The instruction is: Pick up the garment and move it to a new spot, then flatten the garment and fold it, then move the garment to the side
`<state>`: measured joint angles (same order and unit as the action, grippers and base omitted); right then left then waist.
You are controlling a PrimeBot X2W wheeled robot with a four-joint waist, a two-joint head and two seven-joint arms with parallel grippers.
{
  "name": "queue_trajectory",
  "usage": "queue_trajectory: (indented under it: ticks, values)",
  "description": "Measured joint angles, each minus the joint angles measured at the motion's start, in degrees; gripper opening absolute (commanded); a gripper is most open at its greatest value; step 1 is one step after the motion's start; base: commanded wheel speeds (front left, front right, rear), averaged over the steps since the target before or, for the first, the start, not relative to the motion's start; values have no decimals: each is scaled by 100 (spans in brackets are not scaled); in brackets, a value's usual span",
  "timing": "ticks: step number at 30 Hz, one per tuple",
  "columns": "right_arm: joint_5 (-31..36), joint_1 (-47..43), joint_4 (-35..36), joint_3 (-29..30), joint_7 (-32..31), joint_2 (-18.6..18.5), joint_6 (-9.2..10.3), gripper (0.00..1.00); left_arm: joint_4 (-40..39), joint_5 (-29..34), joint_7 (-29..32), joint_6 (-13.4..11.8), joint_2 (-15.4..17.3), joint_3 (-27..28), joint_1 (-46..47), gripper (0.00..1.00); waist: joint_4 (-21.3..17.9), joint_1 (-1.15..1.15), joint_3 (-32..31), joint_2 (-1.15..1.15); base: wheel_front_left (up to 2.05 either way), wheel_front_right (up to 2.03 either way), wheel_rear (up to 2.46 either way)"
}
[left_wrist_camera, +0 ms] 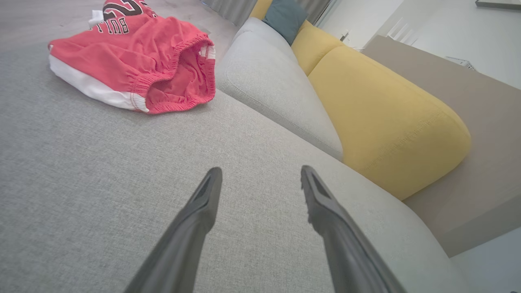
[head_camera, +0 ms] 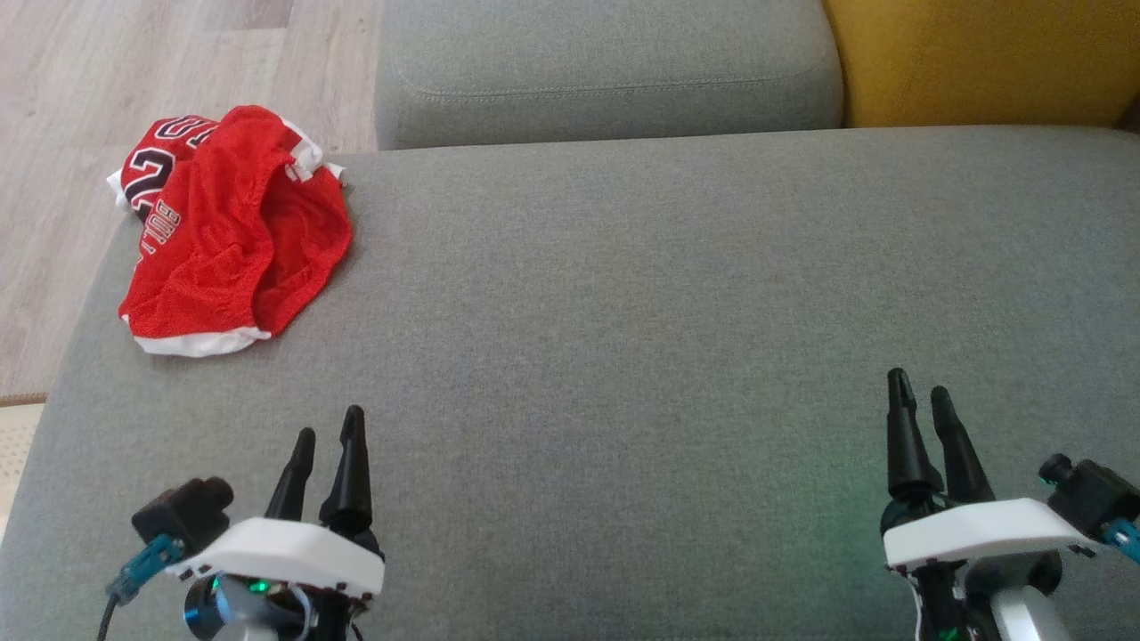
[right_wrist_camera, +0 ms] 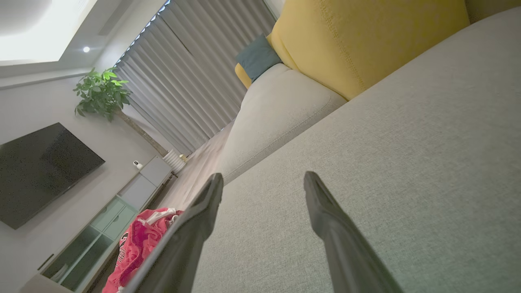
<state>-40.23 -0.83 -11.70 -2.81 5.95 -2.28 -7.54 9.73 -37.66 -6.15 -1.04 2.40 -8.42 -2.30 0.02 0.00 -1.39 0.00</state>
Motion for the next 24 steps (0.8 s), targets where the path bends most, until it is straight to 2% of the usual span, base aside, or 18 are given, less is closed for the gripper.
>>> queue_trajectory:
  ticks: [24]
  values:
    - [1746,1,-24,-254,372,-4,0,100,-83,1581,-392,-308,96,-241,-124,100,13,0,-17,0,0,0,0]
